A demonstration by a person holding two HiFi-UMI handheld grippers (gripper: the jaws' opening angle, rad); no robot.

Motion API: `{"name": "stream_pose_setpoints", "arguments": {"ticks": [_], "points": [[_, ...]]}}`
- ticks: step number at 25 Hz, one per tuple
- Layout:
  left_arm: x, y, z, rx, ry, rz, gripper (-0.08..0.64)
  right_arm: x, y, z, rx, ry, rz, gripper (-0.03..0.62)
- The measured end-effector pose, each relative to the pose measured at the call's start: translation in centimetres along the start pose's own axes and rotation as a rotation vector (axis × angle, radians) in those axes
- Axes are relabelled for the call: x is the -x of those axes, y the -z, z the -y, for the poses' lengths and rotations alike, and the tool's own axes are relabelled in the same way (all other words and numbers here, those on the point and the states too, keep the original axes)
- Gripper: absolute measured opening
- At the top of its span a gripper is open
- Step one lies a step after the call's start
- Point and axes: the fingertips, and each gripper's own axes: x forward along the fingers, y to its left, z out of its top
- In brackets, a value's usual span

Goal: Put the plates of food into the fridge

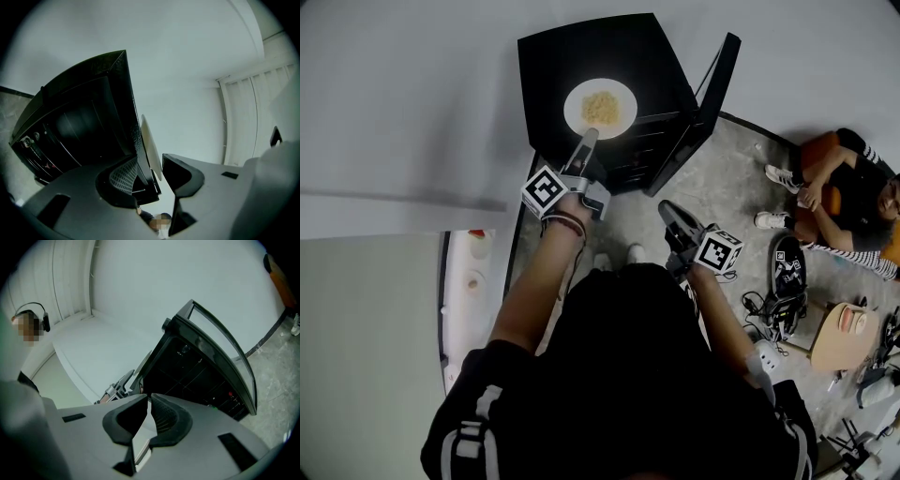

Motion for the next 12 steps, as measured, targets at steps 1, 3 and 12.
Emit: {"name": "stream_pose_setpoints", "arguments": {"ticks": [1,3,12], "points": [[0.1,-0.1,-0.1,-0.004,-0.009,0.001,0.164,0.1,0.0,0.0,0.000,0.000,0.003,0.025],[0.4,-0.1,0.2,0.007,-0.002,0.008,0.170,0.4,0.3,-0.2,0.004,0.000,0.004,0.025],[-0.4,-0.3,1.8,0.085,0.054,0.017,0.083,-1.0,-0.1,-0.2,0.000,-0.022,-0.018,0.026]]}}
